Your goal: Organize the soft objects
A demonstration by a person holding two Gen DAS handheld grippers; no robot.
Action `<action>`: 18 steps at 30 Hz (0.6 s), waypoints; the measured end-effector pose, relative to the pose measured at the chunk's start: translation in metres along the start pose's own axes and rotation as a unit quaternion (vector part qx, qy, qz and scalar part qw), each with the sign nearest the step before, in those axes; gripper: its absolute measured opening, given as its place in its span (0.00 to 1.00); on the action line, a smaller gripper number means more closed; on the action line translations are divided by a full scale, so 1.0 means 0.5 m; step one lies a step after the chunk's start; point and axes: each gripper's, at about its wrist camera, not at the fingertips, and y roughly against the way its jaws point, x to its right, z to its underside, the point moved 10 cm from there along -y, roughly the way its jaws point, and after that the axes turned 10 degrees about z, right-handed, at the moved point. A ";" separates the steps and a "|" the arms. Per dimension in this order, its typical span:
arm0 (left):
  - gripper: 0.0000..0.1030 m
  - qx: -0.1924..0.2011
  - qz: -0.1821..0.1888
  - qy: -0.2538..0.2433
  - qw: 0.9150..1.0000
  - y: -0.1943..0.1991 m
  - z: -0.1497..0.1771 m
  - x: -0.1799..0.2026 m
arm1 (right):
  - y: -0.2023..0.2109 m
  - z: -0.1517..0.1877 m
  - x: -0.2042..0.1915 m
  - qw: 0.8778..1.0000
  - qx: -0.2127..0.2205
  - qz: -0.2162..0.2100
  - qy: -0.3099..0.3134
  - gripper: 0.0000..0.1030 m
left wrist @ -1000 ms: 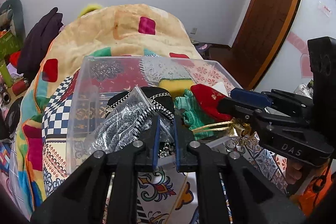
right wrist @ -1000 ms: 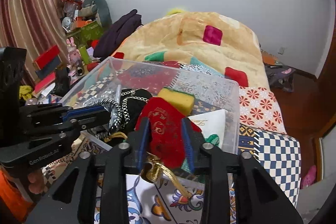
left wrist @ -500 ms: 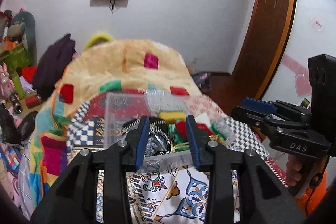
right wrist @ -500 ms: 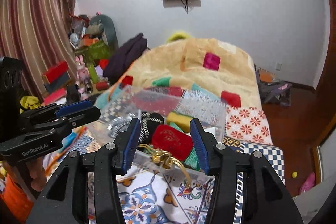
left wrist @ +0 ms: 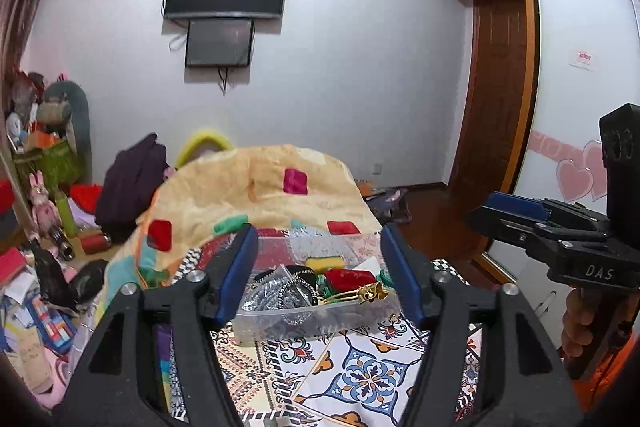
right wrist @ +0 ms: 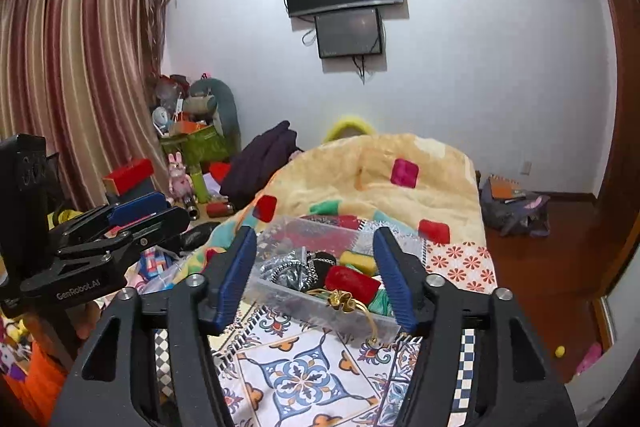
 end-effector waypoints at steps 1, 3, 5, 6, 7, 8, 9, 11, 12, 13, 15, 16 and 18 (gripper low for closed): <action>0.68 0.003 -0.001 -0.002 1.000 0.006 -0.001 0.003 | 0.005 -0.001 -0.002 1.000 0.005 0.001 0.000 0.64; 0.73 0.007 -0.002 -0.003 1.000 0.014 -0.001 0.005 | 0.010 -0.002 0.001 1.000 0.014 0.007 -0.001 0.75; 0.79 0.010 -0.001 -0.004 1.000 0.019 0.000 0.008 | 0.016 -0.003 0.005 1.000 0.023 0.016 -0.002 0.83; 0.84 0.011 -0.002 -0.005 1.000 0.022 0.001 0.009 | 0.018 -0.004 0.007 0.999 0.028 0.020 -0.003 0.84; 0.89 0.013 -0.002 -0.006 1.000 0.024 0.001 0.010 | 0.018 -0.004 0.009 0.999 0.031 0.022 -0.002 0.85; 0.91 0.015 -0.005 -0.009 1.000 0.026 0.002 0.011 | 0.019 -0.004 0.010 0.999 0.032 0.023 -0.002 0.87; 0.94 0.017 -0.007 -0.011 1.000 0.028 0.002 0.013 | 0.021 -0.004 0.011 0.999 0.033 0.024 -0.003 0.88; 0.97 0.020 -0.009 -0.014 1.000 0.029 0.002 0.016 | 0.023 -0.003 0.012 0.999 0.035 0.026 -0.004 0.92; 0.97 0.020 -0.007 -0.014 1.000 0.026 0.001 0.017 | 0.020 -0.002 0.013 0.999 0.036 0.027 -0.005 0.95; 0.98 0.019 -0.005 -0.013 1.000 0.025 0.002 0.017 | 0.024 0.001 0.013 0.999 0.038 0.028 -0.006 0.96; 0.98 0.018 -0.004 -0.013 1.000 0.023 0.004 0.017 | 0.027 0.005 0.015 0.999 0.039 0.028 -0.006 0.97; 0.98 0.018 -0.004 -0.014 1.000 0.022 0.004 0.017 | 0.029 0.007 0.016 0.999 0.039 0.028 -0.006 0.97; 0.98 0.018 -0.005 -0.014 1.000 0.027 0.005 0.019 | 0.029 0.011 0.015 0.999 0.038 0.028 -0.007 0.97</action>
